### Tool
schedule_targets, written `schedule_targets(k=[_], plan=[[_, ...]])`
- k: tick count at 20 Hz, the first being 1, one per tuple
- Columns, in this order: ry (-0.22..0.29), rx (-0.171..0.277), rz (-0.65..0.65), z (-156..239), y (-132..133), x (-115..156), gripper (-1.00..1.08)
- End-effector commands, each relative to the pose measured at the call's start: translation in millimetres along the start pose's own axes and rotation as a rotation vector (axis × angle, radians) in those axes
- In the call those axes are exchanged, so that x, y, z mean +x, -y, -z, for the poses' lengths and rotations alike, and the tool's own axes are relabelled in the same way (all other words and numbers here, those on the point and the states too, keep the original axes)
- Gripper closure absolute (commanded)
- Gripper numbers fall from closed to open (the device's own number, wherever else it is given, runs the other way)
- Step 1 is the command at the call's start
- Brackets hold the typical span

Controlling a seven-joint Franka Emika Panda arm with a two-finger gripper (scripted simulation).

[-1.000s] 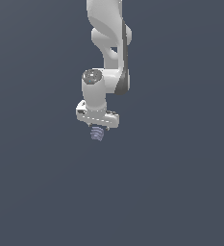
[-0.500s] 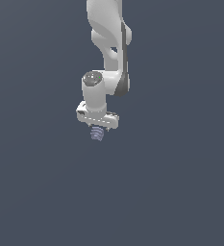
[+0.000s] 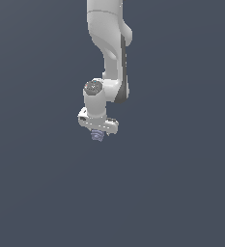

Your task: Pick up the object and move it to a goal position.

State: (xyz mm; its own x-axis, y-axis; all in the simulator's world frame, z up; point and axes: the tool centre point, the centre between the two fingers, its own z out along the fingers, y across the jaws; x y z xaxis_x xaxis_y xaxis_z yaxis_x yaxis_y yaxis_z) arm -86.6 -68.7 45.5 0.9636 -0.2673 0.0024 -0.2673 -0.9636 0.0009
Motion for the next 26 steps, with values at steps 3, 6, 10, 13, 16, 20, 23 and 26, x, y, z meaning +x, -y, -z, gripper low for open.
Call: schedule_targets(k=[3,6,10,13,16,20,23,26], plan=[[0.002,0.001,0.004,-5.8,2.5,-1.0,1.08],[0.002,0.001,0.004,-5.8,2.5,-1.0,1.08],[0.002,0.001,0.004,-5.8,2.5,-1.0,1.08],[0.002,0.001,0.004,-4.9,2.7,-1.1,1.08],[0.002,0.001,0.004,-2.8,1.4,0.2,1.08],[0.002,0.001,0.004,6.5,-4.4,6.0,1.08],[0.002,0.001,0.004,18.3,-11.8,13.4,1.08],[0.002,0.001,0.004,34.1,-21.6,23.3,1.08]])
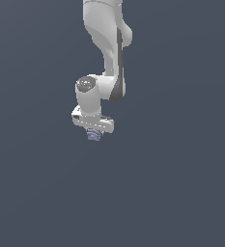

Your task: Pick up the object and move it to a goal position.

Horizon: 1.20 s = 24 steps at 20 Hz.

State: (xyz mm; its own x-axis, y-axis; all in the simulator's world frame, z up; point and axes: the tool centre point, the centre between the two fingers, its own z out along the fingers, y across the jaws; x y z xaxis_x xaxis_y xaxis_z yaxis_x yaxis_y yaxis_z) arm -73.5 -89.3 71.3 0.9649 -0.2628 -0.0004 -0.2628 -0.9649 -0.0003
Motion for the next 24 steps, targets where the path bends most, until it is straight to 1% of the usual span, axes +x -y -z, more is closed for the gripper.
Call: schedule_targets(k=[1,16,24], plan=[[-0.001,0.000,0.000,14.5,-9.1,8.9,1.08],[-0.001,-0.001,0.000,129.8,-80.5,84.3,1.08],[0.000,-0.001,0.000,173.7,-107.3,115.8,1.08]])
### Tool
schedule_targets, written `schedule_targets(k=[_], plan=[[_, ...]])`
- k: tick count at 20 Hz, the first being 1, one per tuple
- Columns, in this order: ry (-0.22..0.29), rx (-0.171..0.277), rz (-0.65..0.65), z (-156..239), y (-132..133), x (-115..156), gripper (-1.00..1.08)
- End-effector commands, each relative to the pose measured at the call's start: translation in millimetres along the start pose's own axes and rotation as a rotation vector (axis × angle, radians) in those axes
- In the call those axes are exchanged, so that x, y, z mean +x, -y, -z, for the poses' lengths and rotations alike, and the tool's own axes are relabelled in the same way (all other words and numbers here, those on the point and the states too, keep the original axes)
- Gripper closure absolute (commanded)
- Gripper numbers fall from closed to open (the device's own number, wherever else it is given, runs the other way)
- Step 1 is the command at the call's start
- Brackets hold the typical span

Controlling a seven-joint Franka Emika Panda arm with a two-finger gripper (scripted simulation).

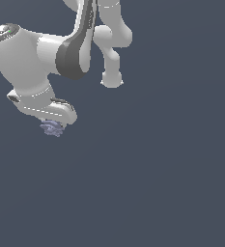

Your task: Pick up the object and move it to a goal position.

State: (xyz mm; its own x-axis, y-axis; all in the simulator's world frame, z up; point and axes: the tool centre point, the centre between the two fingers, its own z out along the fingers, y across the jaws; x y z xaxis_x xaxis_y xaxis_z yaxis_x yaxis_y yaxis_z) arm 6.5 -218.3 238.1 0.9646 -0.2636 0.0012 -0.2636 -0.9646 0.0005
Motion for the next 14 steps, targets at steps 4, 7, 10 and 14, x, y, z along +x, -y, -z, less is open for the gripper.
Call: schedule_targets(k=[4,7,10,14], plan=[[0.001,0.000,0.001,19.2,-11.6,14.5,1.08],[0.001,0.000,0.001,25.2,-15.3,19.4,1.08],[0.001,0.000,0.001,28.8,-17.4,22.5,1.08],[0.001,0.000,0.001,30.3,-18.6,23.9,1.08]])
